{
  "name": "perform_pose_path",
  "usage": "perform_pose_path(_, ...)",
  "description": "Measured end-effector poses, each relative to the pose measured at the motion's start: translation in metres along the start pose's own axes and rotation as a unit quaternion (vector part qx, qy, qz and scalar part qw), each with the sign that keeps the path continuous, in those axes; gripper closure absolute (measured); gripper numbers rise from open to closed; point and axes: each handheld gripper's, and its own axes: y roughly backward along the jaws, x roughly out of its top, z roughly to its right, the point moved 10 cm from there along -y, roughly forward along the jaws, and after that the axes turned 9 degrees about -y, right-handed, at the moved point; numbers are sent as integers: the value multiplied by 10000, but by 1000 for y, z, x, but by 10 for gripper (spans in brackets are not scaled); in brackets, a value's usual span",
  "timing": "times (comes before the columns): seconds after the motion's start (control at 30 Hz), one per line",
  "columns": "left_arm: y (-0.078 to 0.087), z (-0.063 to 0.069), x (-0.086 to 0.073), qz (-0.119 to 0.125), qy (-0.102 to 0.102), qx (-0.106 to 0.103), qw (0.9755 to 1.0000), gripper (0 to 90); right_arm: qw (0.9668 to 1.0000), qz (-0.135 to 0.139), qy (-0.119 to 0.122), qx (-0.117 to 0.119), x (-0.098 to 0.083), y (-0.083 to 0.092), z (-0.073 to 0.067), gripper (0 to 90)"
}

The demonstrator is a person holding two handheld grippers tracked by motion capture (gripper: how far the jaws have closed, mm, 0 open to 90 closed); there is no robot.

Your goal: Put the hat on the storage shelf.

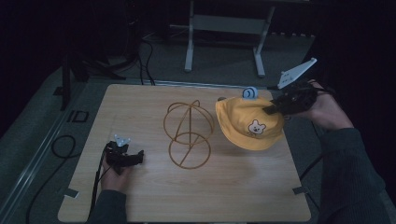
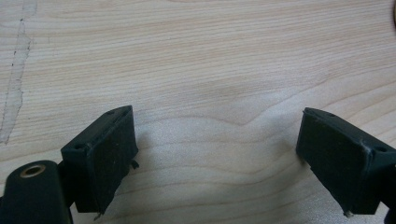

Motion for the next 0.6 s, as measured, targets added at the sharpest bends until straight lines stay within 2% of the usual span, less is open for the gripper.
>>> perform_pose_path(0.43,0,0,0,1,3,0,10000,121,10000,30,34,-11,4,0,-2,766)
perform_pose_path(0.6,0,0,0,1,6,1,10000,121,9999,121,38,-28,8,3,-2,766)
